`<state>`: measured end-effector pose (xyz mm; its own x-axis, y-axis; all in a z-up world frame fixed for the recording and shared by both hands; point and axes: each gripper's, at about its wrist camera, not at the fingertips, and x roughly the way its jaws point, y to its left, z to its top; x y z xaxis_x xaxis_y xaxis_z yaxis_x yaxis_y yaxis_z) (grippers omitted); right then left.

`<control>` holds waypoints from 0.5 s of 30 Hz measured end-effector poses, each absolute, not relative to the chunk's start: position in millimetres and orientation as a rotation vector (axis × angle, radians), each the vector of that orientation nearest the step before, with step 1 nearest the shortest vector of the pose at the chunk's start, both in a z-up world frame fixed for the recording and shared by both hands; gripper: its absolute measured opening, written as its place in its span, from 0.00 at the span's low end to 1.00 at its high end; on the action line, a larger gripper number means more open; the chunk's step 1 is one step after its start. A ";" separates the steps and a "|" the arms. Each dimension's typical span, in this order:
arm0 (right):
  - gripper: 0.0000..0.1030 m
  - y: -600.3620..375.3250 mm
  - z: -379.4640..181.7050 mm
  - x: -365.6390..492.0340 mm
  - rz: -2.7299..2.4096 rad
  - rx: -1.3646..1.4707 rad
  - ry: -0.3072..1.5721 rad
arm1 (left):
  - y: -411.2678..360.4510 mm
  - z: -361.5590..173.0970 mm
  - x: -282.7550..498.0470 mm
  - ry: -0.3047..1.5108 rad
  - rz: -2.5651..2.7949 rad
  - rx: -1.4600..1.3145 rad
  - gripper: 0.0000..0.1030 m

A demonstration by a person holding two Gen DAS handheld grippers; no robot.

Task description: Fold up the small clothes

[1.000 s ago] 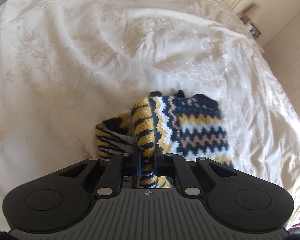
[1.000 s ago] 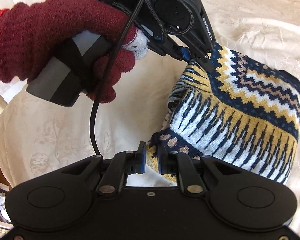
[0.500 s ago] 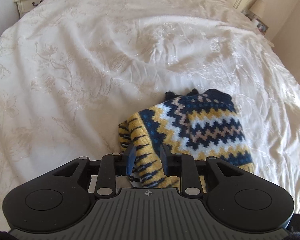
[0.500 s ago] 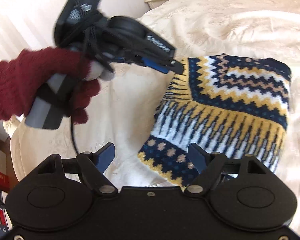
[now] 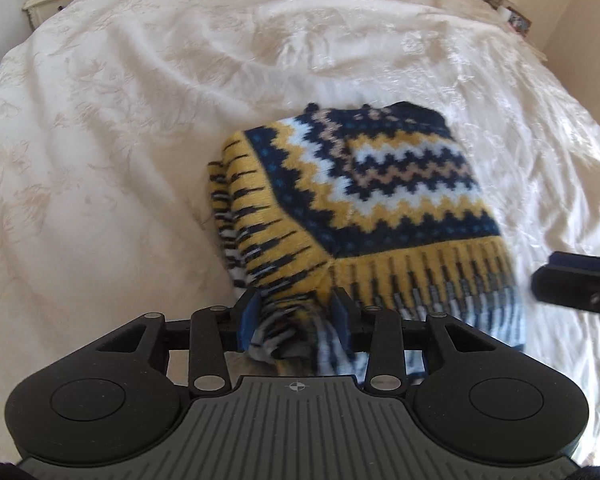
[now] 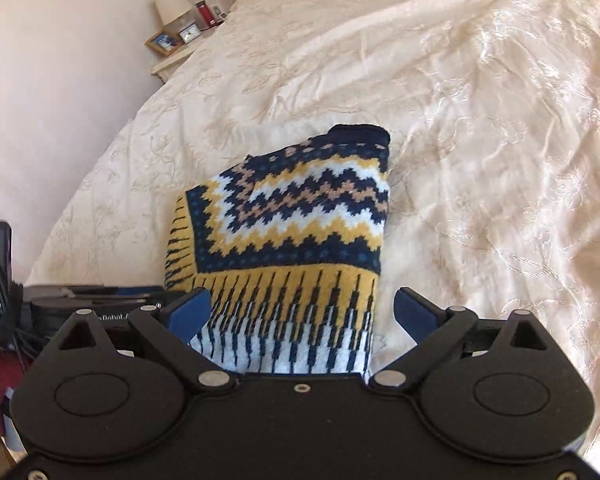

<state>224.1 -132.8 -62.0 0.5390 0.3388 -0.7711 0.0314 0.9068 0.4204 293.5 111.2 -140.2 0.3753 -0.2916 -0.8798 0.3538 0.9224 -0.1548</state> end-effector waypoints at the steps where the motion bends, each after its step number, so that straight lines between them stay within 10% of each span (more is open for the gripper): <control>1: 0.97 -137.4 -63.3 226.6 0.183 0.425 0.993 | 118.8 -147.6 297.0 1.147 -0.400 0.020 0.43; 5: 0.99 -148.5 -73.1 246.4 0.173 0.457 1.005 | 135.7 -159.0 303.0 1.207 -0.376 -0.078 0.59; 15: 0.99 -167.7 -108.9 298.6 0.187 0.644 1.069 | 157.4 -166.3 289.8 1.289 -0.447 -0.339 0.61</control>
<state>298.6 -167.7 -108.9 0.4853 0.4419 -0.7544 0.1596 0.8036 0.5734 289.8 157.4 -166.3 0.2127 -0.4987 -0.8403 0.1289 0.8668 -0.4818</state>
